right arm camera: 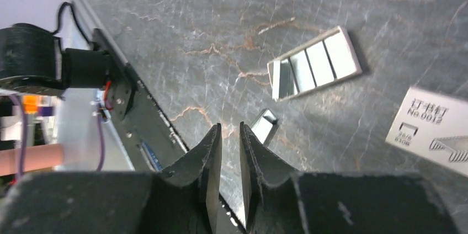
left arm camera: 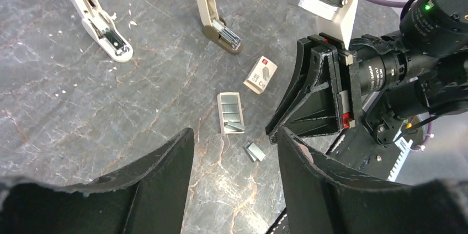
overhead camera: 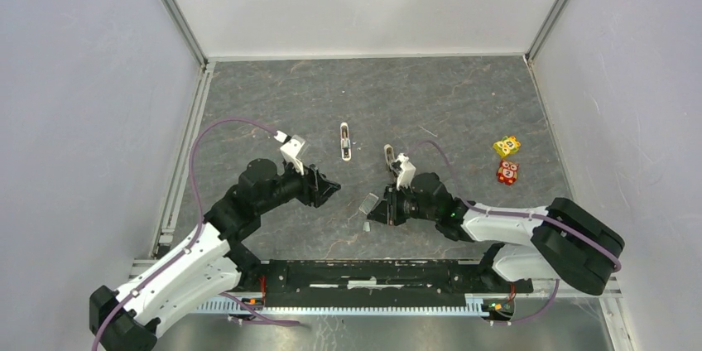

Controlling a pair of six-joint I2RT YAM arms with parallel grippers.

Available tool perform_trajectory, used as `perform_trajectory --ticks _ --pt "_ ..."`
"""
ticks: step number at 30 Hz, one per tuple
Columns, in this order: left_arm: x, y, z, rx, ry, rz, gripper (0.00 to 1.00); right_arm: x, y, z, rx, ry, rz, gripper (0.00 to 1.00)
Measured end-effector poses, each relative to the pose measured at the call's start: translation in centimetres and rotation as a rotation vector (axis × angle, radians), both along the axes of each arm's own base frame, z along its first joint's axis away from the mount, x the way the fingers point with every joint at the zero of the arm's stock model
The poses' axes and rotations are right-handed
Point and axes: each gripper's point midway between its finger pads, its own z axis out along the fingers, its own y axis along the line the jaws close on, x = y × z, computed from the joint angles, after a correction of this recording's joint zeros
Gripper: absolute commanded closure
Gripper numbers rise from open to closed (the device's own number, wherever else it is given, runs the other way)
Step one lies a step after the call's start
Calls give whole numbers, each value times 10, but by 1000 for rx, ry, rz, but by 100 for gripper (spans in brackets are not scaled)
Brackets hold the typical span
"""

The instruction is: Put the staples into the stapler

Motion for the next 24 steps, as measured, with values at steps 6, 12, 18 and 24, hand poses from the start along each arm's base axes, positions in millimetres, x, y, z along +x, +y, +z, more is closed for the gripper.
perform_trajectory --ticks 6,12,18,24 --pt "9 16 7 88 -52 60 32 17 16 19 -132 -124 6 69" --pt "17 43 43 145 -204 147 31 17 18 19 -285 -190 -11 64" --pt "16 69 59 196 -303 221 30 2 15 -6 -457 -223 53 57" --pt "9 80 70 169 -358 247 30 1 3 -12 -568 -414 257 54"
